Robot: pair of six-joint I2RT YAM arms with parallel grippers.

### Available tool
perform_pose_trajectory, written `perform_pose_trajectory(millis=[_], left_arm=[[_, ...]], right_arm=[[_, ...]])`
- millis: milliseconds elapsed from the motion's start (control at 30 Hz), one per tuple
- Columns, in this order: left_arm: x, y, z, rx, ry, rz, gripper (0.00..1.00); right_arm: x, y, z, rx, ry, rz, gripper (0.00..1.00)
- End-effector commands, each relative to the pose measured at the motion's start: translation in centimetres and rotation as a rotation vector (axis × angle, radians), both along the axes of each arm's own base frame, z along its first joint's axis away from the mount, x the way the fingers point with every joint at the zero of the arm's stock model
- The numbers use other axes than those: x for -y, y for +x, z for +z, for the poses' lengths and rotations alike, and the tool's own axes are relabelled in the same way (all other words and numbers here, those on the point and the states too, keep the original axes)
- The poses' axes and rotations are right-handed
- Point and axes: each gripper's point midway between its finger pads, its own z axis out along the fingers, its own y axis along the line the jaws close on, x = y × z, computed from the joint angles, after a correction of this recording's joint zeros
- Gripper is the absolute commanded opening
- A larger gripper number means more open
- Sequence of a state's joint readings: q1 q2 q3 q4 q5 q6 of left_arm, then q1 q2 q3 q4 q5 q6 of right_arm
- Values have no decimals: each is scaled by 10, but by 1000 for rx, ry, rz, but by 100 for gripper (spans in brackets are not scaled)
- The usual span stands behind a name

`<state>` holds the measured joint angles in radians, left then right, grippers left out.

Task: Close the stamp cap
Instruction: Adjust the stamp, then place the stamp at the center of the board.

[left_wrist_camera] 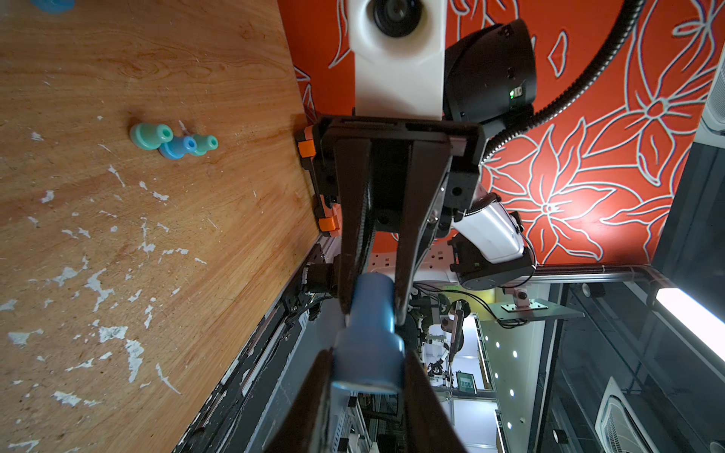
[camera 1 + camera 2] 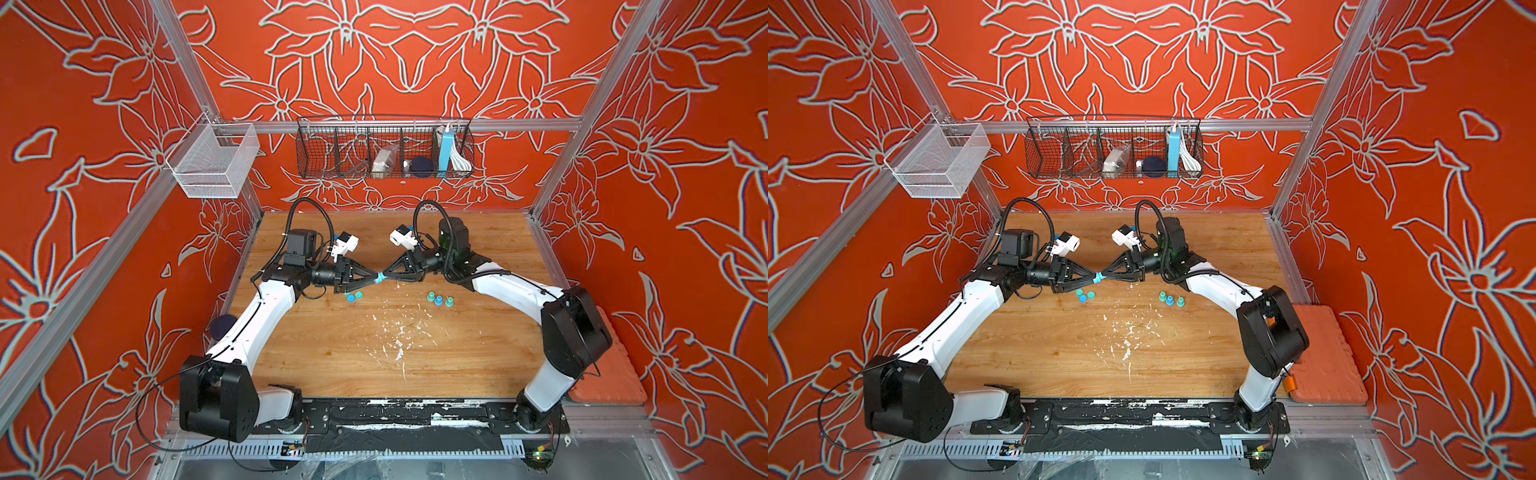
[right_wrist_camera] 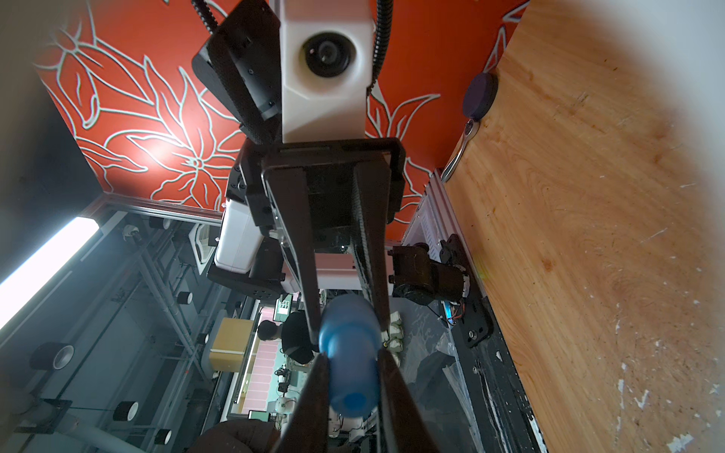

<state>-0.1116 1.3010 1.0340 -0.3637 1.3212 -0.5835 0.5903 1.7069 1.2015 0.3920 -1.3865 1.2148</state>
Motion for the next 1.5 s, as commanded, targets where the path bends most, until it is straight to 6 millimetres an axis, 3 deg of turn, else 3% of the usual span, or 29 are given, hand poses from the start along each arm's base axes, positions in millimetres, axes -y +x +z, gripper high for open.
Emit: perform_pose_trajectory(millis=[0, 133, 300, 400, 600, 733, 933, 1033, 1267, 1467], left_arm=[[1, 2, 5, 21, -7, -11, 40], [1, 4, 4, 16, 1, 0, 75], [-3, 10, 0, 25, 41, 48, 83], [-11, 17, -8, 27, 96, 111, 84], [-32, 32, -36, 16, 259, 250, 84], [-46, 36, -53, -6, 379, 313, 84], [-60, 33, -66, -3, 488, 366, 84], [-63, 31, -66, 3, 504, 377, 84], [-65, 32, -68, -3, 505, 405, 84], [-66, 37, -71, -10, 504, 427, 84]], right_arm=[[-4, 2, 12, 46, 30, -1, 15], [-3, 2, 12, 59, 25, 1, 14], [19, 13, 5, 158, -100, -49, 10], [54, 35, -16, 295, -366, -115, 8], [158, 90, -102, 375, -1111, -244, 3], [194, 114, -137, 351, -1312, -247, 1], [222, 149, -177, 329, -1444, -276, 0], [226, 161, -190, 323, -1447, -307, 0], [224, 180, -196, 363, -1449, -384, 0], [209, 196, -194, 442, -1412, -485, 0]])
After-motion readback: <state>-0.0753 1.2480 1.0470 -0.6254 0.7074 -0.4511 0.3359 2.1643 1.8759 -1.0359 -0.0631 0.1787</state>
